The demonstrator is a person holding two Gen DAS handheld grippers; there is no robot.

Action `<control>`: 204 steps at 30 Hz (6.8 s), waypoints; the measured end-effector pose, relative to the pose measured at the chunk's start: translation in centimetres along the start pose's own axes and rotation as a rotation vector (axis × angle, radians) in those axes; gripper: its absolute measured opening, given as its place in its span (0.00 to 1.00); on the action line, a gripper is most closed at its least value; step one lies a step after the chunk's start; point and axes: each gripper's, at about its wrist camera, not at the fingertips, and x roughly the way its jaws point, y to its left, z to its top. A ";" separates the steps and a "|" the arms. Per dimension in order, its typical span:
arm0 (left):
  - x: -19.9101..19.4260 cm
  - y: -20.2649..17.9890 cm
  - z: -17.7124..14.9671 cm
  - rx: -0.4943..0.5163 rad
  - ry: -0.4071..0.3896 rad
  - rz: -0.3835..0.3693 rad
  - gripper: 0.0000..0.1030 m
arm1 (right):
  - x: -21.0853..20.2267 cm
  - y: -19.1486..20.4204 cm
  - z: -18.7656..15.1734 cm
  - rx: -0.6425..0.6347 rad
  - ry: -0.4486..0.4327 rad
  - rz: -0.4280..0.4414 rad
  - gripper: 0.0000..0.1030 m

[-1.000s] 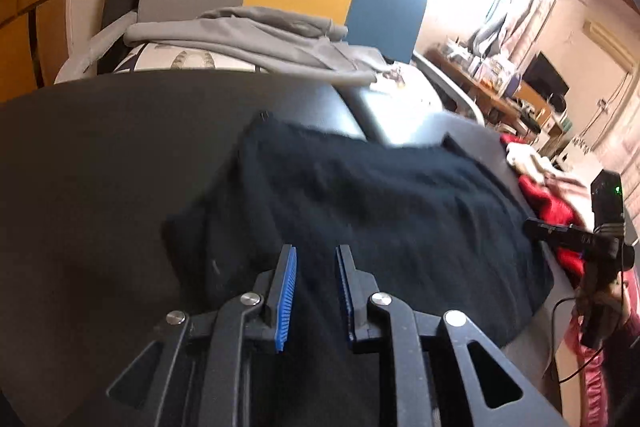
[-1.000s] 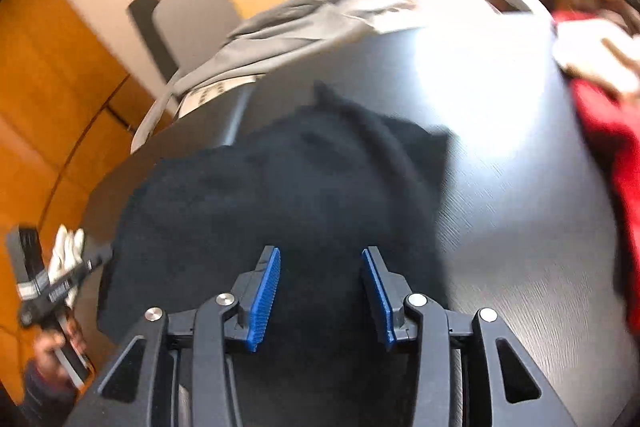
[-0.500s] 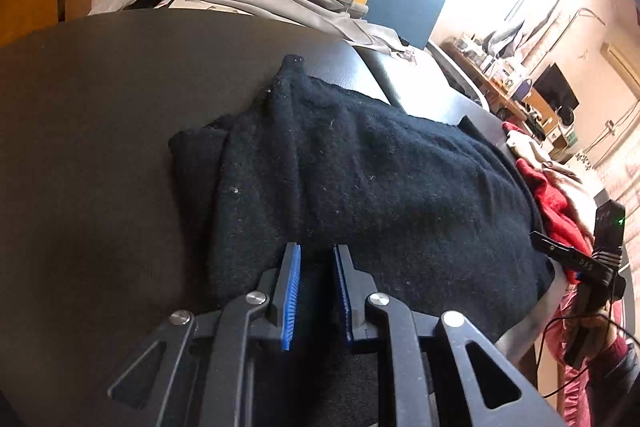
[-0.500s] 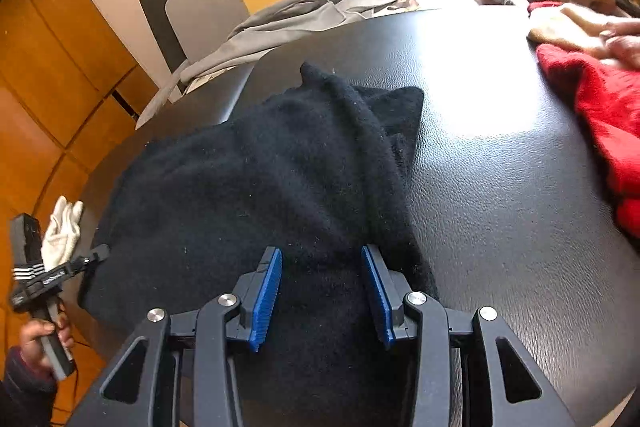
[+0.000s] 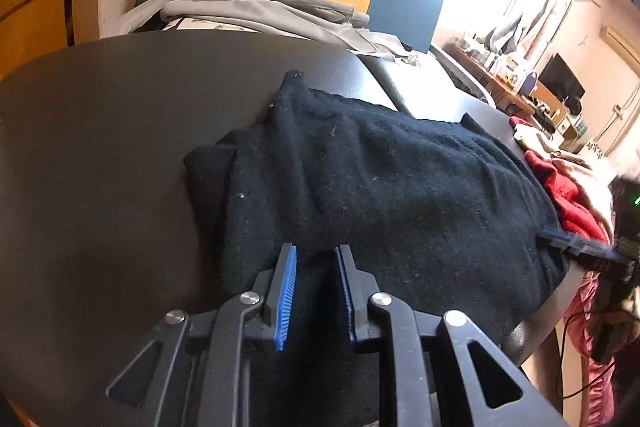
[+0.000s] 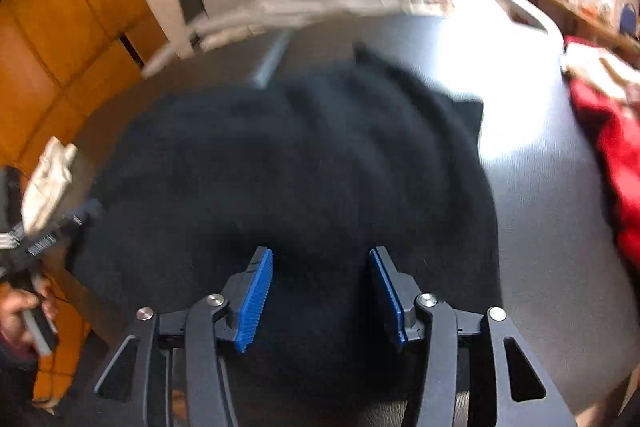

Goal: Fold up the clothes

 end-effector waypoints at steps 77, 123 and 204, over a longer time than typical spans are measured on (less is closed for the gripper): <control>3.9 6.3 7.5 -0.260 0.131 0.046 0.12 | 0.1 -5.3 4.3 0.009 0.077 0.078 0.33; 13.9 -24.9 9.6 -0.402 0.328 -0.457 0.10 | 1.7 -8.3 3.5 0.164 0.046 0.409 0.34; 5.4 -20.2 0.0 0.433 0.119 -0.407 0.18 | -0.3 -11.5 4.4 0.214 -0.133 -0.009 0.07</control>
